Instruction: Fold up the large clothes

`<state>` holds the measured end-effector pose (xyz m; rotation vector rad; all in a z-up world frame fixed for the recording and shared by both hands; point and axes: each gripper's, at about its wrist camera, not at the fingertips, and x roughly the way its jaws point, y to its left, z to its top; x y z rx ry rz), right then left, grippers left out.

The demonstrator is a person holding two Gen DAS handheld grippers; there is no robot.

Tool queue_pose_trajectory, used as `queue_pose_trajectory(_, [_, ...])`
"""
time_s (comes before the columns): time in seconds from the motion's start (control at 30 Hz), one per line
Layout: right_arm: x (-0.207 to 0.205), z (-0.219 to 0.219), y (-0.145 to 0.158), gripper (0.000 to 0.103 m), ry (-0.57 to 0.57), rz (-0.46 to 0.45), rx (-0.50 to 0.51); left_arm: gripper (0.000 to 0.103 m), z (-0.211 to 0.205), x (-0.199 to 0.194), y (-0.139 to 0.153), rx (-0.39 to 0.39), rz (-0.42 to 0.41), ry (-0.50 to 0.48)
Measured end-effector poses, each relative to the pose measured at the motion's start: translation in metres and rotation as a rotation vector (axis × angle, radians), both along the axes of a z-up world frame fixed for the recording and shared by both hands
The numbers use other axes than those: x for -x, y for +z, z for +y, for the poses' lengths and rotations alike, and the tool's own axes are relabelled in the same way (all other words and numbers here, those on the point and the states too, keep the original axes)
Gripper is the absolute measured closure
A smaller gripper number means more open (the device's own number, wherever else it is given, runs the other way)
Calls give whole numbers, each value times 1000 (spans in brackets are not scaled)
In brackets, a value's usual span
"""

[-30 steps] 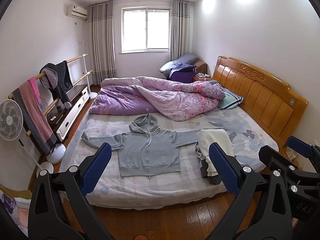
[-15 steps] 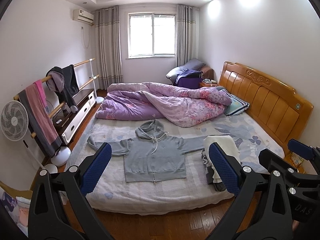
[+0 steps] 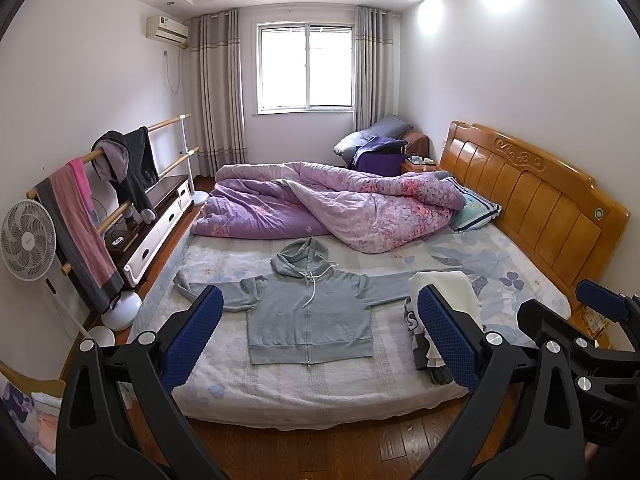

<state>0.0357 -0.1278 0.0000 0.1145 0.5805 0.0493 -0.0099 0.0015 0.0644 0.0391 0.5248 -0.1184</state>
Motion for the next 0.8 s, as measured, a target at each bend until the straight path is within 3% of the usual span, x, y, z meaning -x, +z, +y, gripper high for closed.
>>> queue_pose_trajectory(0.8, [-12, -7, -8, 14, 13, 7, -2, 5, 6, -12, -7, 6, -17, -4])
